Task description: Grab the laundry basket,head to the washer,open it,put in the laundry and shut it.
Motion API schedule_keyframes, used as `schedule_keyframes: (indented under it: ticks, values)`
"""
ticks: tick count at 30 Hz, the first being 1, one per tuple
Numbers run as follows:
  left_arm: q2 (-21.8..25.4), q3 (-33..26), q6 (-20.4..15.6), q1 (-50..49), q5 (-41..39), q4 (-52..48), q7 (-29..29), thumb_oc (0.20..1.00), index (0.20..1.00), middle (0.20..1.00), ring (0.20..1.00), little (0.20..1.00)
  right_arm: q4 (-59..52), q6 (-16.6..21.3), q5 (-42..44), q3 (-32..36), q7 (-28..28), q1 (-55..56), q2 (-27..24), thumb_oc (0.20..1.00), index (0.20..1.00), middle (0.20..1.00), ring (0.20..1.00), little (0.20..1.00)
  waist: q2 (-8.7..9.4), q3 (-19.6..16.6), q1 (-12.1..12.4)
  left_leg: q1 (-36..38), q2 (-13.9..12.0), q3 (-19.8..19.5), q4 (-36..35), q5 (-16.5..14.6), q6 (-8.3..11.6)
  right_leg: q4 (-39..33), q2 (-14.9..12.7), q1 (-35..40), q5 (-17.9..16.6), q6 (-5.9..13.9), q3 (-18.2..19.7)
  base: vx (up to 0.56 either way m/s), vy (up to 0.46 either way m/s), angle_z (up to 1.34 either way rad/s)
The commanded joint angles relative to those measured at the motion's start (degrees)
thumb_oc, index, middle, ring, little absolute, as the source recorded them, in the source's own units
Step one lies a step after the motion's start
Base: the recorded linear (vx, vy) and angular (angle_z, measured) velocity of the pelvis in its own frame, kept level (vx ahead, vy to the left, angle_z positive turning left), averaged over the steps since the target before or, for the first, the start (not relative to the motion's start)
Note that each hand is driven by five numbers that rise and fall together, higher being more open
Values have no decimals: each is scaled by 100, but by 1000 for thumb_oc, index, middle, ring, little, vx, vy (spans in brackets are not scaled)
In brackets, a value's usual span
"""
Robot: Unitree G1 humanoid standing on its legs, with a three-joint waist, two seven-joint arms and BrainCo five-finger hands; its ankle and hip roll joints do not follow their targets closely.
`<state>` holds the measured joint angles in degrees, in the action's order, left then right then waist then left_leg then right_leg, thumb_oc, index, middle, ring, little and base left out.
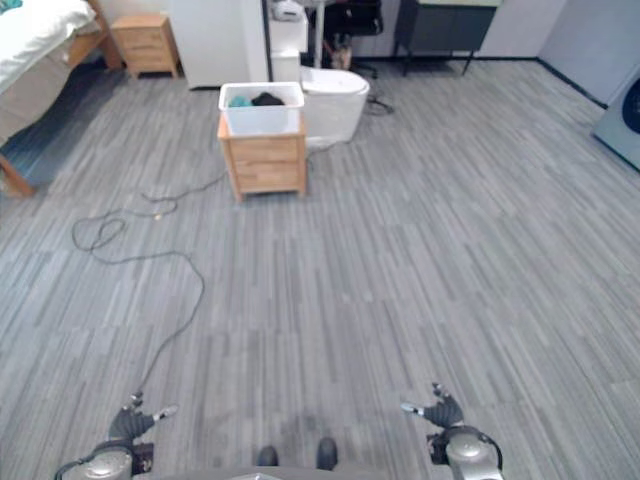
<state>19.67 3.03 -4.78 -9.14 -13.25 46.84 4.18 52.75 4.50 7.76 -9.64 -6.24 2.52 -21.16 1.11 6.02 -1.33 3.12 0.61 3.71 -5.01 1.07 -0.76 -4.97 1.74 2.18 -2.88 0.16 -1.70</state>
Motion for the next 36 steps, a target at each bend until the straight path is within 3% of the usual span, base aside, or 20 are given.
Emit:
schedule_keyframes:
  ticks: [1, 11, 22, 27, 29, 32, 34, 36]
  values:
    - [11, 108, -116, 349, 7, 190, 89, 1000, 1000, 1000, 1000, 1000, 42, 119, 162, -58, -101, -267, -10, 1000, 1000, 1000, 1000, 1000, 147, 76, 73, 145, 74, 12, 1, -319, 94, 107, -219, 221, 551, 491, 0, 0, 0, 0]
    - [11, 82, -89, 282, -43, 96, 75, 1000, 1000, 1000, 1000, 1000, -87, 116, 190, -21, -105, -246, -45, 1000, 1000, 1000, 1000, 1000, 149, 117, 100, 169, 97, 1, 1, -343, 56, 170, -241, 213, 585, 501, 2, 2, 7, 0]
    - [190, -102, -161, 321, -395, -549, 255, 1000, 1000, 1000, 1000, 1000, -538, 91, 236, 24, -216, -424, -124, 1000, 1000, 1000, 1000, 1000, 328, 338, 239, -623, 207, 35, 747, -591, -110, 558, -433, -303, 581, 639, 62, -6, 78, -3]
    - [285, -115, -180, 427, -453, -720, 313, 1000, 1000, 1000, 1000, 1000, -667, 82, 262, -28, -244, -513, -80, 1000, 1000, 1000, 1000, 1000, 309, 518, 228, -711, 233, -43, 831, -678, -227, 1666, -414, -918, 654, 784, 106, 27, 112, -9]
    - [260, -94, -187, 474, -464, -745, 325, 1000, 1000, 1000, 1000, 1000, -731, 85, 262, -69, -245, -544, -69, 1000, 1000, 1000, 1000, 1000, 293, 613, 195, -615, 253, -104, 823, -736, -236, 1902, -350, -1186, 620, 743, 116, 127, 63, -6]
    - [201, 7, -204, 549, -492, -753, 356, 1000, 1000, 1000, 1000, 1000, -782, 85, 217, -210, -293, -648, -120, 1000, 1000, 1000, 1000, 1000, 268, 804, 78, -132, 404, -261, 644, -914, -262, 1401, -170, -1789, 269, 649, -144, 268, -8, 4]
    - [161, 38, -204, 591, -441, -769, 378, 1000, 1000, 1000, 1000, 1000, -931, 72, 118, -257, -310, -632, -106, 1000, 1000, 1000, 1000, 1000, 265, 854, 16, 191, 420, -326, 531, -1058, -221, 1007, -247, -1974, 146, 697, -719, 389, -119, 11]
    - [132, 95, -213, 606, -373, -791, 347, 1000, 1000, 1000, 1000, 1000, -996, 81, 85, -235, -314, -548, -122, 1000, 1000, 1000, 1000, 1000, 242, 813, -63, 393, 407, -405, 502, -1183, -171, 940, -268, -1906, 206, 681, -756, 342, -131, 32]
